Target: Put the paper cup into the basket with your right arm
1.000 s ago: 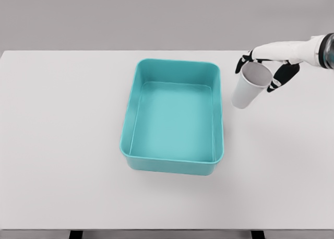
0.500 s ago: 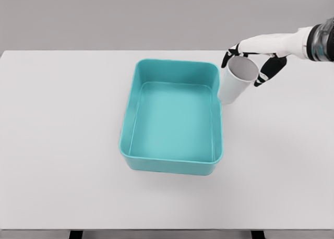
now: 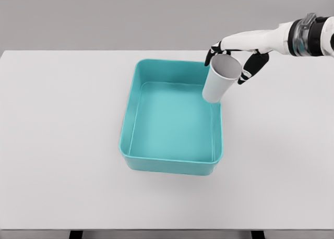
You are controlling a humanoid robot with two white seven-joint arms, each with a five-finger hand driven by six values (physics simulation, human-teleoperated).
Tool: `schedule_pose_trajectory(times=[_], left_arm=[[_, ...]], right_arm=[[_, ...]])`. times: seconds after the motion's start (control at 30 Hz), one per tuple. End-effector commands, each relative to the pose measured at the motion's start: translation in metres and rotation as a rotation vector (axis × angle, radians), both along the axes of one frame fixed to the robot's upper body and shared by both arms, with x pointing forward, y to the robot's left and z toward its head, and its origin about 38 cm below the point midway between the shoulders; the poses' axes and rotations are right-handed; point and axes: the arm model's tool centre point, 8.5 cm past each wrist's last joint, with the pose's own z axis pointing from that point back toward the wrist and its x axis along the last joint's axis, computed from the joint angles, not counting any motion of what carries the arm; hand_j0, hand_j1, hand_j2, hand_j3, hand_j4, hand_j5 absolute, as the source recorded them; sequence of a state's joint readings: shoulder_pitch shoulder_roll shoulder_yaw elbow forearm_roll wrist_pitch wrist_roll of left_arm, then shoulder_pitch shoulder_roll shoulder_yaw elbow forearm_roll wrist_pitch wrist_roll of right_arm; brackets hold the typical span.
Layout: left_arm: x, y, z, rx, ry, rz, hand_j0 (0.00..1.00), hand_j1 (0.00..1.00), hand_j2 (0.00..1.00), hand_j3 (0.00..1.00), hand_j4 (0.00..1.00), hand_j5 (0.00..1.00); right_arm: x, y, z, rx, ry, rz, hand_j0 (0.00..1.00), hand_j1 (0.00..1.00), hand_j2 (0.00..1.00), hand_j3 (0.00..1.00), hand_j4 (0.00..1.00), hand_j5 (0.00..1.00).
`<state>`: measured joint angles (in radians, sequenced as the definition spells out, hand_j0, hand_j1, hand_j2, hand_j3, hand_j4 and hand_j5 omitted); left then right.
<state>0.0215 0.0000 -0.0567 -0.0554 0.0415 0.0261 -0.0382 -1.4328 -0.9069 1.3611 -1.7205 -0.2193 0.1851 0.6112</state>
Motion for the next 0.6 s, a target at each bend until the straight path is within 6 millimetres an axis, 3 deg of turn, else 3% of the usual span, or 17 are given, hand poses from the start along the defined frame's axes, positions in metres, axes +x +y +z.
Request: schedule_pose_trajectory(times=[0.0,0.57], left_arm=[[0.0,0.0,0.0,0.0,0.0,0.0,1.0,1.0,1.0,1.0,1.0,1.0],[0.0,0.0,0.0,0.0,0.0,0.0,1.0,1.0,1.0,1.0,1.0,1.0]], right_arm=[[0.003,0.01,-0.001,0.004,0.004,0.009,0.71,0.71,0.71,0.71,0.71,0.71],[0.021,0.06,-0.022,0.002,0.055,0.051,0.71,0.71,0.71,0.71,0.71,0.71]])
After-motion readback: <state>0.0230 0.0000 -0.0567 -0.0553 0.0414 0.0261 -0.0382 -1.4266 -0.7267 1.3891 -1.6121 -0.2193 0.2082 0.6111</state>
